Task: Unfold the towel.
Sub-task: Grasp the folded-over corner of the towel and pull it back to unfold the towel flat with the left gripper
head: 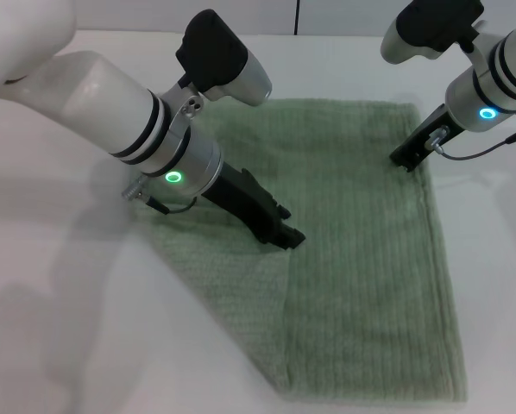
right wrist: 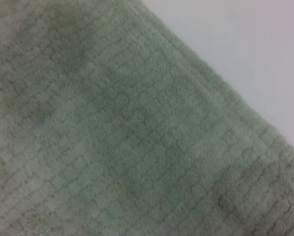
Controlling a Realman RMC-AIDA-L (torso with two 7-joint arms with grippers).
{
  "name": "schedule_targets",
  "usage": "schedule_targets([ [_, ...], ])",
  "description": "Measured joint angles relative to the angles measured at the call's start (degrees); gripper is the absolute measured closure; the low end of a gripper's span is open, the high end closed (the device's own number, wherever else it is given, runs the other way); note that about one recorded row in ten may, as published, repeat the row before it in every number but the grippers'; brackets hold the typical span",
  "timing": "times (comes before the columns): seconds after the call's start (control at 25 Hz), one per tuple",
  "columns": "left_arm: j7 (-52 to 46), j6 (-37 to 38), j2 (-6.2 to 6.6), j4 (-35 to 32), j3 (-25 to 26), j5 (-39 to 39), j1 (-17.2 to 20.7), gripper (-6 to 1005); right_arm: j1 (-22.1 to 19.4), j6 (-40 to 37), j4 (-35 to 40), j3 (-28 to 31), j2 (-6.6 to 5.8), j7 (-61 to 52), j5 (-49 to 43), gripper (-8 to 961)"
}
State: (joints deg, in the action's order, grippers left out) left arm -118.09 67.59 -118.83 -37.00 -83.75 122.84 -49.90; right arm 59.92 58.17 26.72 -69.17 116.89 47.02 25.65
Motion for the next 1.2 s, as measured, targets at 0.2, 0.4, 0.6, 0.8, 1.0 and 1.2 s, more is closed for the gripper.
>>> schedule_targets([
  [0.2,-0.1,0.1,0.00,0.0,-1.5,0.0,0.0,489,-0.1,-0.1,0.0,0.0,0.00,0.0,0.0,953],
  [0.4,-0.1,0.5,0.07,-0.8,-1.9,-0.1,0.3,854,-0.1,-0.1,0.0,0.0,0.00,0.0,0.0,953],
  [0.6,0.5,2.1,0.25,-1.7,-1.4,-0.3,0.6,950,-0.2,-0.2,0.0,0.0,0.00,0.0,0.0,954],
  [0.8,0.5,6.1,0.64,-4.6,-1.0,0.0,1.7,952,-0.2,-0.3,0.0,0.0,0.00,0.0,0.0,954],
  [1.0,0.5,13.1,1.10,-11.8,3.7,2.2,4.7,953,-0.2,-0.3,0.0,0.0,0.00,0.0,-0.1,953],
  [1.2,1.4,19.6,1.47,-14.4,10.8,6.7,5.1,952,-0.2,-0.6,0.0,-0.1,0.00,0.1,-0.2,953],
])
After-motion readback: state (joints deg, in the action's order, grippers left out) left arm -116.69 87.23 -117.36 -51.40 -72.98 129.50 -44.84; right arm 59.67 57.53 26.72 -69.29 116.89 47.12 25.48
